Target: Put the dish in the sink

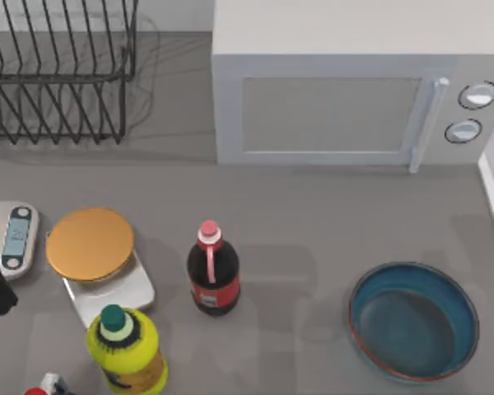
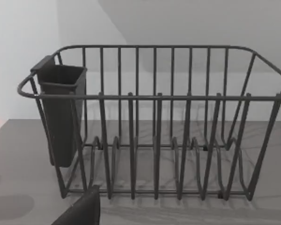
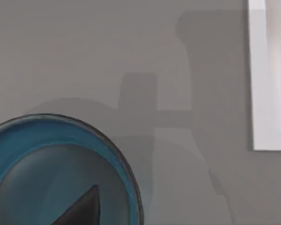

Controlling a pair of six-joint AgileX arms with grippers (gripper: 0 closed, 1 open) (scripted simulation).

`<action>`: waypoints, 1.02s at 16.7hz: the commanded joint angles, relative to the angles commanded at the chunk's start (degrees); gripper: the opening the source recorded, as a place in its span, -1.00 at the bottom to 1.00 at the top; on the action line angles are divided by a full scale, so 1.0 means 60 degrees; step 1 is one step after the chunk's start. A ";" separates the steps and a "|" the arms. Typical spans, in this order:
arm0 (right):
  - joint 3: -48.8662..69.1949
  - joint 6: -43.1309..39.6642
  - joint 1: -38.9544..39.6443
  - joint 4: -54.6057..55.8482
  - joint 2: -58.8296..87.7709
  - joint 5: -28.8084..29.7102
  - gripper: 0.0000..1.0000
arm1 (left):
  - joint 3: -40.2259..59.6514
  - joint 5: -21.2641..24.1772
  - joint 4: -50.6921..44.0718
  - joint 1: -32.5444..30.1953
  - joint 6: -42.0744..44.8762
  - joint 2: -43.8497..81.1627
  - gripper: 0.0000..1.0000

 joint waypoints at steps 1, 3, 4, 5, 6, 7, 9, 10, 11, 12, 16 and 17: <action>0.0585 0.0214 0.0214 -0.0661 0.0827 -0.0006 1.00 | 0.0000 0.0000 0.0000 0.0000 0.0000 0.0000 1.00; 0.1697 0.0615 0.0618 -0.1892 0.2310 -0.0020 1.00 | 0.0000 0.0000 0.0000 0.0000 0.0000 0.0000 1.00; 0.2214 0.0797 0.0801 -0.2448 0.2987 -0.0025 1.00 | 0.0000 0.0000 0.0000 0.0000 0.0000 0.0000 1.00; 0.2699 0.0965 0.0970 -0.2956 0.3631 -0.0028 1.00 | 0.0000 0.0000 0.0000 0.0000 0.0000 0.0000 1.00; 0.3144 0.1117 0.1124 -0.3407 0.4221 -0.0029 1.00 | 0.0000 0.0000 0.0000 0.0000 0.0000 0.0000 1.00; 0.3544 0.1250 0.1260 -0.3799 0.4735 -0.0029 1.00 | 0.0000 0.0000 0.0000 0.0000 0.0000 0.0000 1.00; 0.4175 0.1457 0.1472 -0.4401 0.5481 -0.0027 1.00 | 0.0000 0.0000 0.0000 0.0000 0.0000 0.0000 1.00; 0.4390 0.1526 0.1544 -0.4604 0.5730 -0.0024 1.00 | 0.0000 0.0000 0.0000 0.0000 0.0000 0.0000 1.00; 0.4522 0.1568 0.1587 -0.4727 0.5886 -0.0022 1.00 | 0.0000 0.0000 0.0000 0.0000 0.0000 0.0000 1.00; 0.4573 0.1584 0.1604 -0.4772 0.5950 -0.0022 1.00 | 0.0000 0.0000 0.0000 0.0000 0.0000 0.0000 1.00; 0.4543 0.1573 0.1558 -0.4747 0.5916 -0.0024 1.00 | 0.0000 0.0000 0.0000 0.0000 0.0000 0.0000 1.00; 0.4517 0.1571 0.1561 -0.4721 0.5927 -0.0024 1.00 | 0.0000 0.0000 0.0000 0.0000 0.0000 0.0000 1.00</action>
